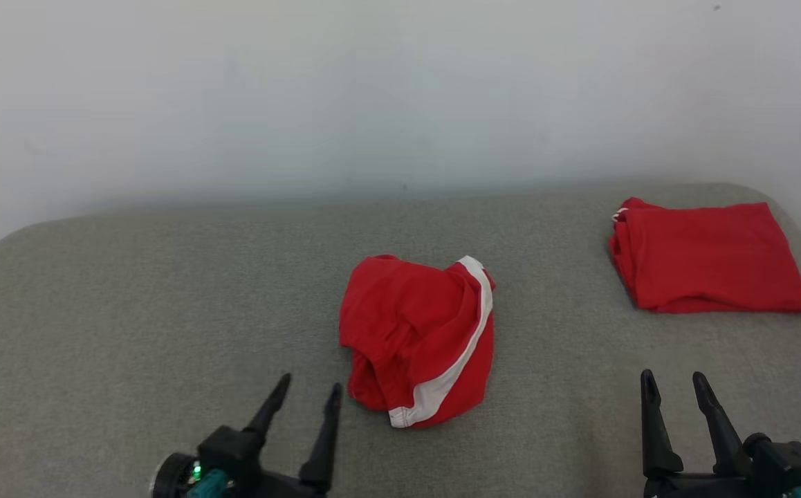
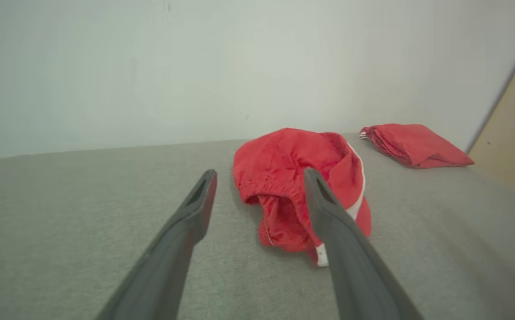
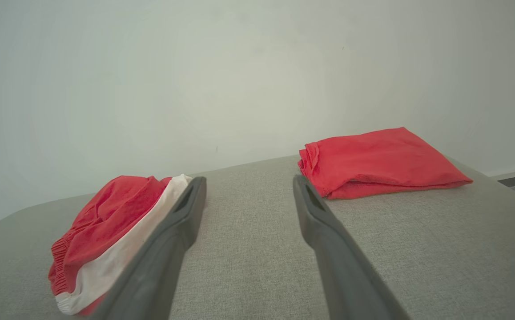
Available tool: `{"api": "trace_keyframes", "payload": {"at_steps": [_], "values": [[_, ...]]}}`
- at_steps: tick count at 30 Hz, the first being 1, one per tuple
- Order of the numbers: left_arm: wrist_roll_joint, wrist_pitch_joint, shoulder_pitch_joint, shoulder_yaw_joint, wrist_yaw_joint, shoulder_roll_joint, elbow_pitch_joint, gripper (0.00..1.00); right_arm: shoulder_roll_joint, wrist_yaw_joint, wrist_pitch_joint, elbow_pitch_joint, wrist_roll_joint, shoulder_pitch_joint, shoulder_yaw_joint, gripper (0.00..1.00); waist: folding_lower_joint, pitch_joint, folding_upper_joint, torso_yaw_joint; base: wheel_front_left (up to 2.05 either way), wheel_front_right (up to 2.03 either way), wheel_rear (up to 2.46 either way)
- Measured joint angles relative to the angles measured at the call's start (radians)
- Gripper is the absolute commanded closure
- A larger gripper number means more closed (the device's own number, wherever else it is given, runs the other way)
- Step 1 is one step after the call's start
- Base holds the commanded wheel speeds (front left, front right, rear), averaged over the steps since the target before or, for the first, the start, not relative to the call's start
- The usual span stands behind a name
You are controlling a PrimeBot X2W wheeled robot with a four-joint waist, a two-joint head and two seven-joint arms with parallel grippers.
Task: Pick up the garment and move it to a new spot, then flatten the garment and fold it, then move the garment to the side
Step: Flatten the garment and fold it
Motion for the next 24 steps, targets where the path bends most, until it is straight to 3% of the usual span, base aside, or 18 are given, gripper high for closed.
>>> {"api": "trace_keyframes", "payload": {"at_steps": [8, 15, 21, 22, 23, 24], "values": [[-0.012, -0.009, -0.101, -0.078, -0.076, -0.105, 0.238, 0.0, 0.0, 0.0, 0.008, -0.019, -0.01, -0.021, -0.01, 0.0, 0.0, 0.048, 0.0001, -0.093, 0.0, 0.0, 0.0], [-0.037, -0.014, -0.172, -0.081, -0.1, -0.119, 0.431, 0.0, 0.0, 0.0, -0.001, -0.022, -0.008, -0.049, -0.008, 0.0, 0.0002, 0.113, 0.0001, -0.156, 0.0, 0.0, 0.0], [-0.048, -0.015, -0.2, -0.069, -0.105, -0.126, 0.485, 0.0, -0.001, 0.0, -0.006, -0.017, -0.008, -0.055, -0.012, 0.0, 0.0003, 0.144, 0.0001, -0.188, 0.0, 0.0, 0.0], [-0.05, -0.016, -0.203, -0.068, -0.112, -0.128, 0.486, 0.38, 0.0, 0.0, -0.007, -0.017, -0.008, -0.058, -0.013, 0.0, 0.0003, 0.147, 0.0001, -0.191, 0.0, 0.0, 0.0], [-0.052, -0.016, -0.206, -0.066, -0.111, -0.131, 0.483, 1.0, -0.001, 0.0, -0.009, -0.017, -0.008, -0.059, -0.013, 0.0, 0.0002, 0.151, 0.0001, -0.193, 0.0, 0.0, 0.0], [-0.062, -0.016, -0.209, -0.063, -0.112, -0.135, 0.477, 1.0, -0.001, 0.0, -0.009, -0.018, -0.009, -0.06, -0.016, 0.0, 0.0003, 0.152, 0.0001, -0.192, 0.0, 0.0, 0.0]]}}
